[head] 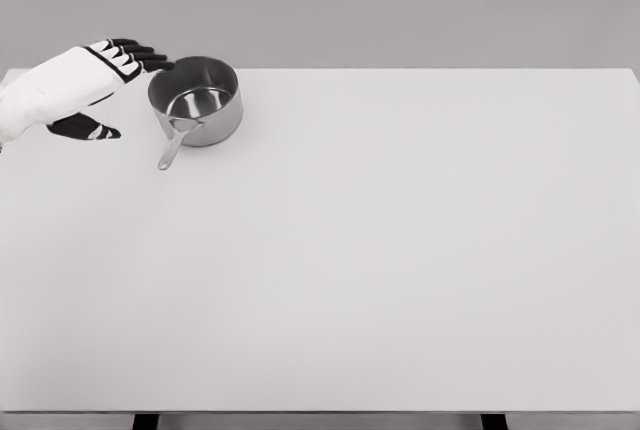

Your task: Rotate pot handle

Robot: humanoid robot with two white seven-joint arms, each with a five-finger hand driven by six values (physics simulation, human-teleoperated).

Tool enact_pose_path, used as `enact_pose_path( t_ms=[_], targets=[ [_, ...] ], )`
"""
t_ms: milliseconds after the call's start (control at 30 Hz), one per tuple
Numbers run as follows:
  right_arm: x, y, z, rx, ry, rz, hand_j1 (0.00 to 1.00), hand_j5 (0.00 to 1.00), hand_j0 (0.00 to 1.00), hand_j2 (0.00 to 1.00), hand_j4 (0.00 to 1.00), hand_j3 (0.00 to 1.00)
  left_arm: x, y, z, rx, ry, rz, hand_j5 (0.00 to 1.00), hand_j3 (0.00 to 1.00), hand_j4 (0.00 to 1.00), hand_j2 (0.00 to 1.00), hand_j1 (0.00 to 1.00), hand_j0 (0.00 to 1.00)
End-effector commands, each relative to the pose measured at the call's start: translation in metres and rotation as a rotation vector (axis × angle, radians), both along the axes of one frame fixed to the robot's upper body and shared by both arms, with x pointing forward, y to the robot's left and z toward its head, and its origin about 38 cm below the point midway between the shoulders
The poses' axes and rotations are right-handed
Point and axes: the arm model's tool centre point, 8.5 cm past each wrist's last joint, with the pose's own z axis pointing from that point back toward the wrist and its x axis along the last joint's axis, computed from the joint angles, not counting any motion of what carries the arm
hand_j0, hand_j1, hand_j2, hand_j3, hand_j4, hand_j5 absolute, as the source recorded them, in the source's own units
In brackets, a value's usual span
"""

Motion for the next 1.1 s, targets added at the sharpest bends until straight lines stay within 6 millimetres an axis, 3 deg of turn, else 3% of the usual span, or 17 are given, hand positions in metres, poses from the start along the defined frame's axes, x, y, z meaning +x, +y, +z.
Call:
enact_pose_path(
  t_ms=[0,167,267,433,733,1067],
  targets=[
    [0.0,0.0,0.0,0.0,0.0,0.0,1.0,1.0,1.0,1.0,1.0,1.0,0.003,-0.011,-0.021,0.033,0.1,-0.016,1.0,1.0,1.0,1.0,1.0,1.0],
    [0.0,0.0,0.0,0.0,0.0,0.0,1.0,1.0,1.0,1.0,1.0,1.0,0.018,-0.04,-0.013,-0.018,0.093,-0.058,1.0,1.0,1.0,1.0,1.0,1.0],
    [0.0,0.0,0.0,0.0,0.0,0.0,1.0,1.0,1.0,1.0,1.0,1.0,0.025,-0.043,0.003,-0.034,0.06,-0.061,1.0,1.0,1.0,1.0,1.0,1.0],
    [0.0,0.0,0.0,0.0,0.0,0.0,1.0,1.0,1.0,1.0,1.0,1.0,0.032,-0.077,-0.013,-0.085,0.089,-0.107,1.0,1.0,1.0,1.0,1.0,1.0],
    [0.0,0.0,0.0,0.0,0.0,0.0,1.0,1.0,1.0,1.0,1.0,1.0,0.036,-0.119,-0.025,-0.062,0.075,-0.138,1.0,1.0,1.0,1.0,1.0,1.0],
    [0.0,0.0,0.0,0.0,0.0,0.0,1.0,1.0,1.0,1.0,1.0,1.0,0.041,-0.115,-0.051,-0.024,0.13,-0.097,1.0,1.0,1.0,1.0,1.0,1.0]
  ],
)
